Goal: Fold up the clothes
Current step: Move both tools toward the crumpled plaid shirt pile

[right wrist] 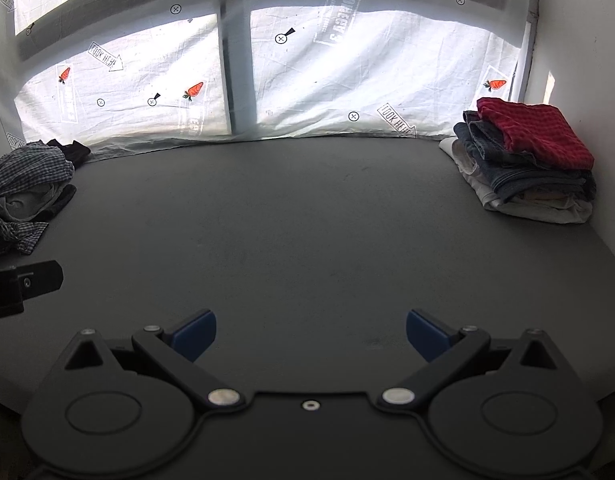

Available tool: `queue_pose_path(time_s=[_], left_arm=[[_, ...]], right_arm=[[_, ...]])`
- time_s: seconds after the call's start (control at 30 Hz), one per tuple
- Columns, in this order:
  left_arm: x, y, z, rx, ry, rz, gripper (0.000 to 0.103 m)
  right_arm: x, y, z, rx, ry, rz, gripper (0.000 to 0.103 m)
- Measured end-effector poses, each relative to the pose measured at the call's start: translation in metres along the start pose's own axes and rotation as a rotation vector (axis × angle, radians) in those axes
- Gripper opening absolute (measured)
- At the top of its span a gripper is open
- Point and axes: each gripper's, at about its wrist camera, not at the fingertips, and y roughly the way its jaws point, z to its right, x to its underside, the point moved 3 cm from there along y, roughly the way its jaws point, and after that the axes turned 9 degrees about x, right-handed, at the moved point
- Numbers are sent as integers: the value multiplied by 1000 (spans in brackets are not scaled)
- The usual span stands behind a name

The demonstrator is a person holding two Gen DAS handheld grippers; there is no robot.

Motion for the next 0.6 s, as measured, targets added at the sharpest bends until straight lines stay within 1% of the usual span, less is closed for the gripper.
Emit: queue_pose_path(time_s=[0.1, 0.17, 0.23, 0.37, 0.5, 0.6], left_arm=[[-12, 11, -11, -53, -35, -8, 103], [-24, 21, -24, -106, -68, -21, 103], [-35, 30, -37, -135, -112, -39, 103], [-47, 45, -62, -174, -215, -65, 103], [-58, 59, -89, -212, -316, -94, 103], [-56, 66, -116, -201, -414, -110, 103]], right_arm=[[-17, 26, 3, -16, 36, -24, 103], [-28, 42, 1, -31, 32, -44, 103], [-38, 57, -3, -43, 16, -63, 103], [-59, 84, -12, -77, 6, -95, 103], [-70, 107, -30, -95, -46, -107, 103], [-75, 118, -47, -91, -86, -123, 103]])
